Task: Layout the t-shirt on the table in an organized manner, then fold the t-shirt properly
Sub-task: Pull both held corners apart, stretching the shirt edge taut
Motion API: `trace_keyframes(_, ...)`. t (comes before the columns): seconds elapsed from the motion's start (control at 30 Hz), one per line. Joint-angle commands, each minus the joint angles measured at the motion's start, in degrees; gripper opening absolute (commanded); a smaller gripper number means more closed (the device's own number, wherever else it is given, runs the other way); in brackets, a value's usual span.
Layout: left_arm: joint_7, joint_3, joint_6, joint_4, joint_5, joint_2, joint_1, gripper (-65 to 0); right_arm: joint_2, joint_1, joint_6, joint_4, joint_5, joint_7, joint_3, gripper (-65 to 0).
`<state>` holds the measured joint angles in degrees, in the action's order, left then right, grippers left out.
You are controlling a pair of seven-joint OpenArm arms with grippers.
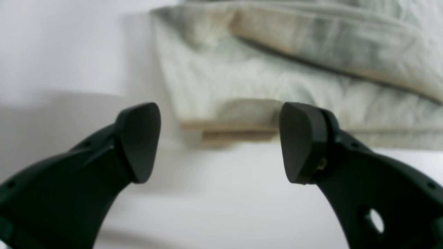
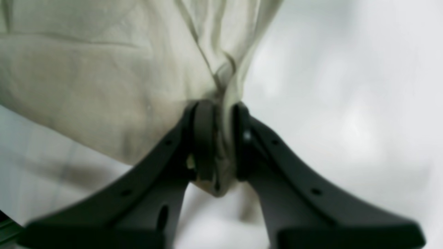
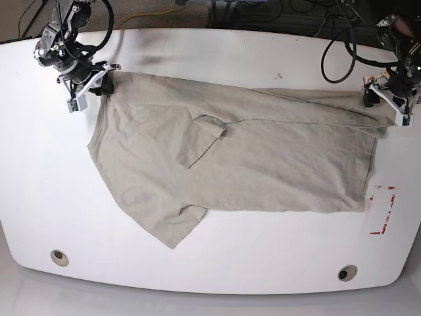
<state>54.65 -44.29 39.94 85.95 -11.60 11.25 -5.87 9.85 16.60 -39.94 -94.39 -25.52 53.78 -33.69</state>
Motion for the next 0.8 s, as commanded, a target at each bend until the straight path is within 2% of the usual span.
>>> trace_keyframes(0.0, -0.72, 0.56, 0.06, 0.16, -0.76, 1.46, 0.90, -13.9, 0.57, 0.15, -0.06, -0.51, 0.33, 0.51, -0.11, -55.5)
trace_keyframes(0.1, -0.72, 1.08, 0.06, 0.07, -0.76, 1.55, 1.17, -14.9, 0.57, 0.23, -0.06, -0.51, 0.24, 0.51, -0.11, -55.5)
trace_keyframes(0.17, -0.72, 1.35, 0.06, 0.07, -0.76, 1.55, 1.17, -19.3, 0.57, 0.23, -0.06, -0.51, 0.24, 0.51, -0.11, -55.5)
trace_keyframes(0.33, -0.54, 1.35, 0.06, -0.02, -0.67, 1.55, 1.08, -40.1, 0.57, 0.23, -0.06, -0.51, 0.24, 0.51, -0.29, -55.5)
trace_keyframes(0.37, -0.46, 1.35, 0.06, -0.11, -0.67, 1.55, 1.08, -46.3, 0.66, 0.23, -0.06, -0.51, 0.24, 0.51, -0.29, -55.5)
trace_keyframes(0.4, -0.46, 1.35, 0.06, -0.19, -0.67, 1.55, 1.08, -48.1, 0.66, 0.23, -0.06, -0.51, 0.24, 0.51, -0.29, -55.5)
trace_keyframes(0.43, -0.46, 1.35, 0.06, -0.19, -0.67, 1.55, 1.08, -53.1, 0.66, 0.23, -0.06, -0.51, 0.24, 0.51, -0.29, -55.5)
trace_keyframes(0.53, -0.37, 1.44, 0.06, -0.28, -0.58, 1.55, 0.81, -59.2, 0.66, 0.23, -0.06, -0.51, 0.24, 0.51, -0.29, -55.5)
trace_keyframes(0.77, -0.37, 3.81, 0.06, -0.19, 1.27, 1.81, -0.15, -64.9, 0.75, 0.23, -0.06, -0.51, 0.24, 0.51, -0.29, -55.5)
